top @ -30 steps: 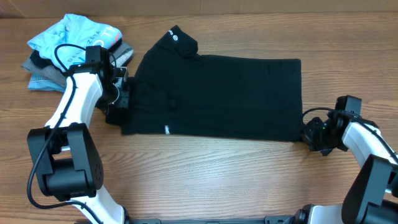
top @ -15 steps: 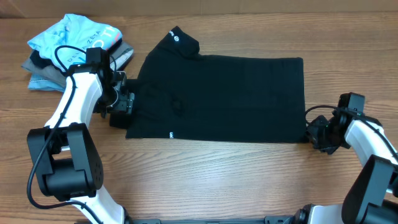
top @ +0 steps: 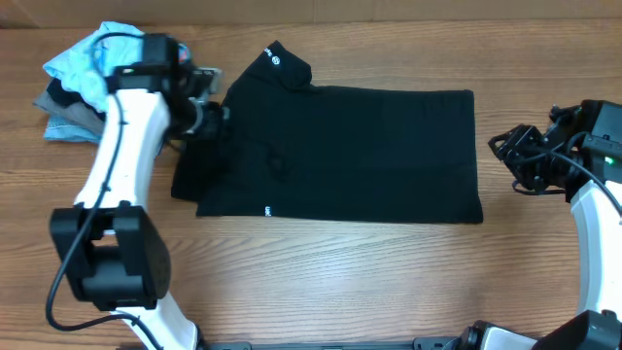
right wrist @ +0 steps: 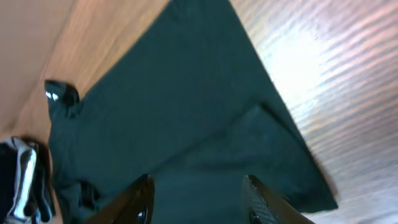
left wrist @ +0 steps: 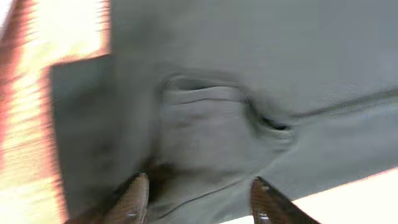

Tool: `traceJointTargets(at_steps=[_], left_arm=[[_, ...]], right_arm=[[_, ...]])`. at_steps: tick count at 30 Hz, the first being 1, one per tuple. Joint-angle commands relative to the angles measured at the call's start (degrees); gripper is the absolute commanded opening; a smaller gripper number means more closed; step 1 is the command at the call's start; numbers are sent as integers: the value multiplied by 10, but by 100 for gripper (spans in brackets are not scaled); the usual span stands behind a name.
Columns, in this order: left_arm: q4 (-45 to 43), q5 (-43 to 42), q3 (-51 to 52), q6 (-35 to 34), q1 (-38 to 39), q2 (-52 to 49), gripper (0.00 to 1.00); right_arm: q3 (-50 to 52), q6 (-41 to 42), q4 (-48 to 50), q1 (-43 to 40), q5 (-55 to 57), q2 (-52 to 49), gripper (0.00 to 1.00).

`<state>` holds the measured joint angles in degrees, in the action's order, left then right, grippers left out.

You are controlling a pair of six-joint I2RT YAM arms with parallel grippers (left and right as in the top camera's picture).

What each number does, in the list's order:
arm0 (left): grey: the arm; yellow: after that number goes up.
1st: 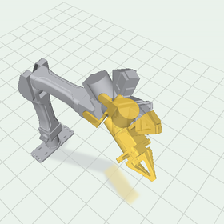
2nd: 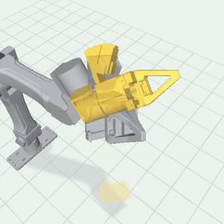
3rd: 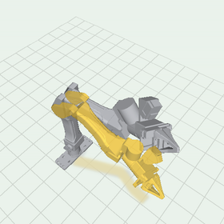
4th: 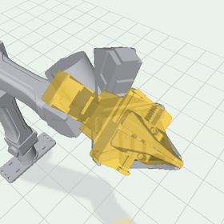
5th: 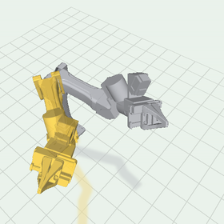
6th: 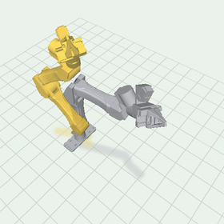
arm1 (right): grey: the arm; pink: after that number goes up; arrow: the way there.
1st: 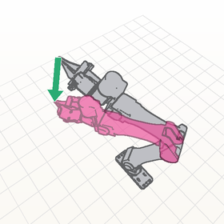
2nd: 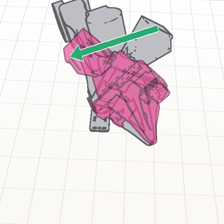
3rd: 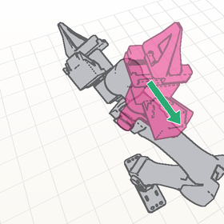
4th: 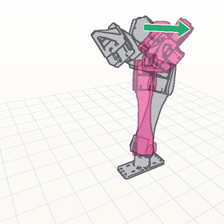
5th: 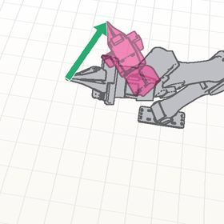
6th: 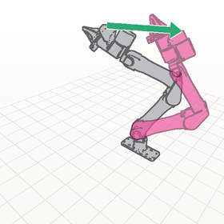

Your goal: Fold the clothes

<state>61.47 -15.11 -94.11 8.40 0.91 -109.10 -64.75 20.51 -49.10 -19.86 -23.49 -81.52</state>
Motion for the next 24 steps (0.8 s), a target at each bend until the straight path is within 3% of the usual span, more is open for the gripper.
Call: traceJointTargets(at_steps=[1,4,7,12,18,24], left_arm=[[-15,-19,8,25,69,-15,51],[-20,20,11,25,105,-47,67],[-28,12,11,23,128,-87,68],[-36,3,11,5,153,-134,54],[-51,16,9,-23,158,-142,9],[-48,17,-27,-52,156,-138,10]], right_arm=[[5,-10,-16,0,-15,-21,49],[5,-11,-39,0,-14,-35,49],[6,-22,-47,0,-14,-44,48],[6,-26,-50,0,-7,-45,48],[6,-26,-50,0,1,-45,48],[6,-26,-51,0,5,-45,48]])
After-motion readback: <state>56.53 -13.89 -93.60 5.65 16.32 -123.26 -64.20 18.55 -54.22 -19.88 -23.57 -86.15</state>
